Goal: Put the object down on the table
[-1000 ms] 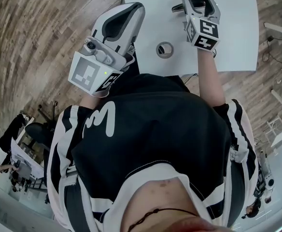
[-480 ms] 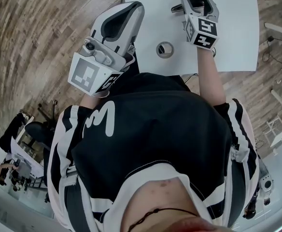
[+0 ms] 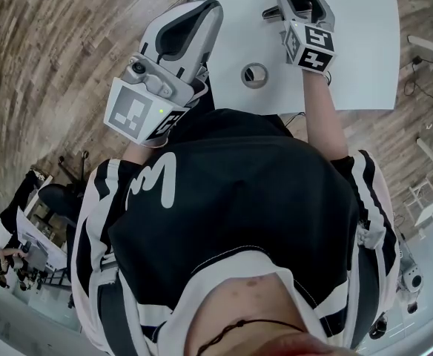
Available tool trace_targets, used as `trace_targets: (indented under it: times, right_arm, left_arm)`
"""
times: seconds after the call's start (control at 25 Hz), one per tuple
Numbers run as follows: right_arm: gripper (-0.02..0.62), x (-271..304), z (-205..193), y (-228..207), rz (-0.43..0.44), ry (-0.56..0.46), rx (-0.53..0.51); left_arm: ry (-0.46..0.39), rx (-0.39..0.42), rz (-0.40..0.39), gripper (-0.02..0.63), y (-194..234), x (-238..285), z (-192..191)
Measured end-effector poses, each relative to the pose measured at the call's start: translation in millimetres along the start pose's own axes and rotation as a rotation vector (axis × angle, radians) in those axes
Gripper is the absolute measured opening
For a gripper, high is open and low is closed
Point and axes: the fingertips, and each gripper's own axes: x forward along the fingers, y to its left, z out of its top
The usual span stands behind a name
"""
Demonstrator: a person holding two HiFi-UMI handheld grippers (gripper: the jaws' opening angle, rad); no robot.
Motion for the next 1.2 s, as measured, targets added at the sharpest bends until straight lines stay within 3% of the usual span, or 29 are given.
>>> trace_targets:
  times: [1.2]
  right_arm:
    - [0.288,10.3,-11.4,6.3,-0.008,0.112,-0.058]
  left_arm:
    - [-0.028,-0.030,-0.008,0.005,2.6,3.0,0.2]
